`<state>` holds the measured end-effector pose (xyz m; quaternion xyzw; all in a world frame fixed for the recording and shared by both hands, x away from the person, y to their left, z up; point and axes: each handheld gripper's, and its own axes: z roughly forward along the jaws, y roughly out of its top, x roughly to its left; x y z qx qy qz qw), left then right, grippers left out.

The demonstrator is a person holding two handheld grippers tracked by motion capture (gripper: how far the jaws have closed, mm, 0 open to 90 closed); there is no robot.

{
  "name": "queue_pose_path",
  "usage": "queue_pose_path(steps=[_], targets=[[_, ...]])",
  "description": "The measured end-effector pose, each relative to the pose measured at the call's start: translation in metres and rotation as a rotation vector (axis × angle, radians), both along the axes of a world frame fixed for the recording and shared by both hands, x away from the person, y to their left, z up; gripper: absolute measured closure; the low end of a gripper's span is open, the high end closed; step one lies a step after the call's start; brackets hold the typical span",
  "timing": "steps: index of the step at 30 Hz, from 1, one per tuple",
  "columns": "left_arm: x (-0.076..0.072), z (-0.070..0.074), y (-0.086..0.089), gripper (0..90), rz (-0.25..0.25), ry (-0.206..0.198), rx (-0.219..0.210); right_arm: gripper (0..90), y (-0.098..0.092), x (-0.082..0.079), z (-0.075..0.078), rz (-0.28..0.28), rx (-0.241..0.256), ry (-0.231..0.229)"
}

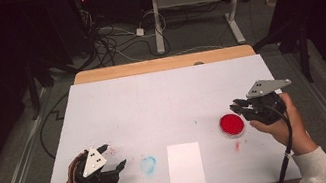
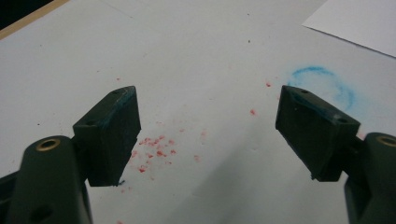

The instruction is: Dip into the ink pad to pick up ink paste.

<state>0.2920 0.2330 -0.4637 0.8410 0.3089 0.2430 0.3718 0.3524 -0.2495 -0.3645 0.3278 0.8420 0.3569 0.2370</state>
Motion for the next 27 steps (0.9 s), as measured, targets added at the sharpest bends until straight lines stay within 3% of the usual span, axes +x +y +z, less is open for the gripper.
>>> queue_pose_path(steps=[5,16,23,27], targets=[[-0.001,0.000,0.000,21.3,0.001,0.003,0.005,76.7,0.001,0.004,-0.007,-0.002,-0.015,0.015],[0.000,-0.001,0.000,21.2,-0.002,0.007,0.009,76.7,0.011,0.021,-0.051,-0.009,-0.104,0.119],[0.000,-0.001,0.000,21.3,-0.004,0.007,0.014,76.7,0.010,0.024,-0.065,-0.019,-0.121,0.163],[-0.001,-0.001,-0.001,21.3,-0.004,0.006,0.016,76.7,0.012,0.026,-0.076,-0.021,-0.156,0.181]])
